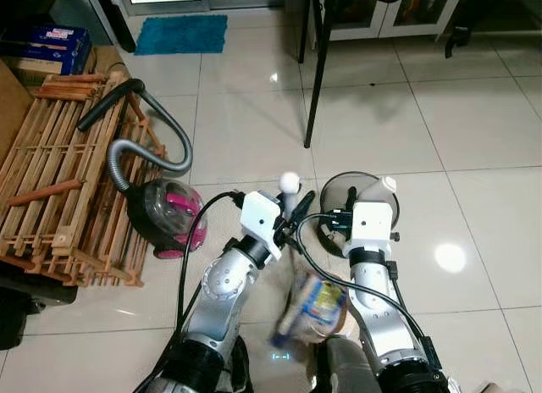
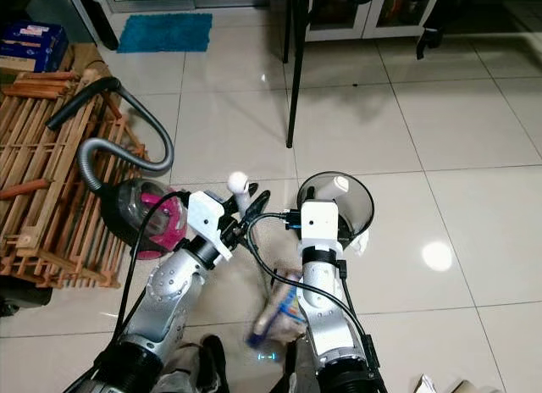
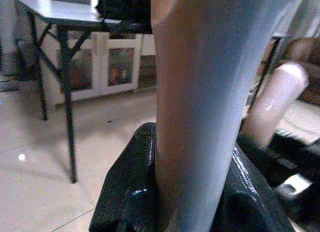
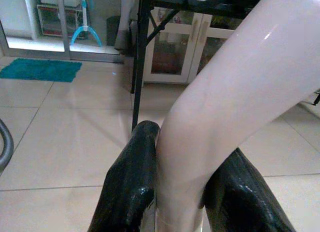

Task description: Sweep floor

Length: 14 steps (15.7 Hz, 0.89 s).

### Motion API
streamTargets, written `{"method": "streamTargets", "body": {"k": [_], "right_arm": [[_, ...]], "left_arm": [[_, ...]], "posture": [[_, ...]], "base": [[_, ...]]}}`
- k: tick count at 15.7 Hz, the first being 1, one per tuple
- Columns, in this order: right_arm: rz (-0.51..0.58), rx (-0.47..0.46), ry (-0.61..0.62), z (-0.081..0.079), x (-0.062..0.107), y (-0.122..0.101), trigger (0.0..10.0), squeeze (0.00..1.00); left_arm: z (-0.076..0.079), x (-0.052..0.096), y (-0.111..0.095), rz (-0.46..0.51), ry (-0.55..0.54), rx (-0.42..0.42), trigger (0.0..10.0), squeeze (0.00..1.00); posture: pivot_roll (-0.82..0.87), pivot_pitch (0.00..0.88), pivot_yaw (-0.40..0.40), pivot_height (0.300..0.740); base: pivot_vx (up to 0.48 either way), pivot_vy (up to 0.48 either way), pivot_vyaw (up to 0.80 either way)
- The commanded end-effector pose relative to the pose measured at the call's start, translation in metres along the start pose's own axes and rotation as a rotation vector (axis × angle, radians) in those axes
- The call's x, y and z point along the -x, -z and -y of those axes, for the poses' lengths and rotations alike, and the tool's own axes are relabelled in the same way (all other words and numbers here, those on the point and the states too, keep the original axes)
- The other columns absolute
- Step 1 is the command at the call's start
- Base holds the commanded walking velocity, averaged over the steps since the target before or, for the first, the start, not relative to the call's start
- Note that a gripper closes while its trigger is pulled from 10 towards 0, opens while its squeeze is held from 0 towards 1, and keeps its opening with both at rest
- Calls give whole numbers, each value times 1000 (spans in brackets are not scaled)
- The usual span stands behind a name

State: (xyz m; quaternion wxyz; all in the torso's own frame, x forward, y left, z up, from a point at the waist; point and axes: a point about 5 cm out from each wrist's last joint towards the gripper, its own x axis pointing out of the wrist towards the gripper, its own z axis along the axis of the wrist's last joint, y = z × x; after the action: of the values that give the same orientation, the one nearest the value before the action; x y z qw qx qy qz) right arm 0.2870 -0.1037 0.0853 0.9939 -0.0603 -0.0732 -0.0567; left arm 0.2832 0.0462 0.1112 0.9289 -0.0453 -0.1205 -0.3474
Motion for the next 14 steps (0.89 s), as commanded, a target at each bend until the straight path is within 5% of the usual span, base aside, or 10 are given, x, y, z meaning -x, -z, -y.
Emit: {"method": "streamTargets", "body": {"k": [1, 6, 9, 14], "right_arm": [[-96, -30, -36, -11, 10, 15, 10000, 0], [-113, -92, -6, -7, 5, 15, 10000, 0], [-118, -140, 21, 3, 4, 15, 10000, 0], [-111, -181, 38, 13, -5, 15, 10000, 0]], "left_arm": [[7, 0, -3, 16, 46, 53, 10000, 0], [-7, 11, -21, 10, 116, -13, 10000, 0], [-34, 19, -44, 10, 117, -126, 10000, 0], [-80, 31, -100, 57, 24, -180, 10000, 0]], "posture": [[-94, 227, 52, 740], [-74, 194, 60, 740], [-57, 163, 69, 740], [-15, 88, 76, 740]], "base": [[0, 0, 0], [0, 0, 0], [0, 0, 0], [0, 0, 0]]}}
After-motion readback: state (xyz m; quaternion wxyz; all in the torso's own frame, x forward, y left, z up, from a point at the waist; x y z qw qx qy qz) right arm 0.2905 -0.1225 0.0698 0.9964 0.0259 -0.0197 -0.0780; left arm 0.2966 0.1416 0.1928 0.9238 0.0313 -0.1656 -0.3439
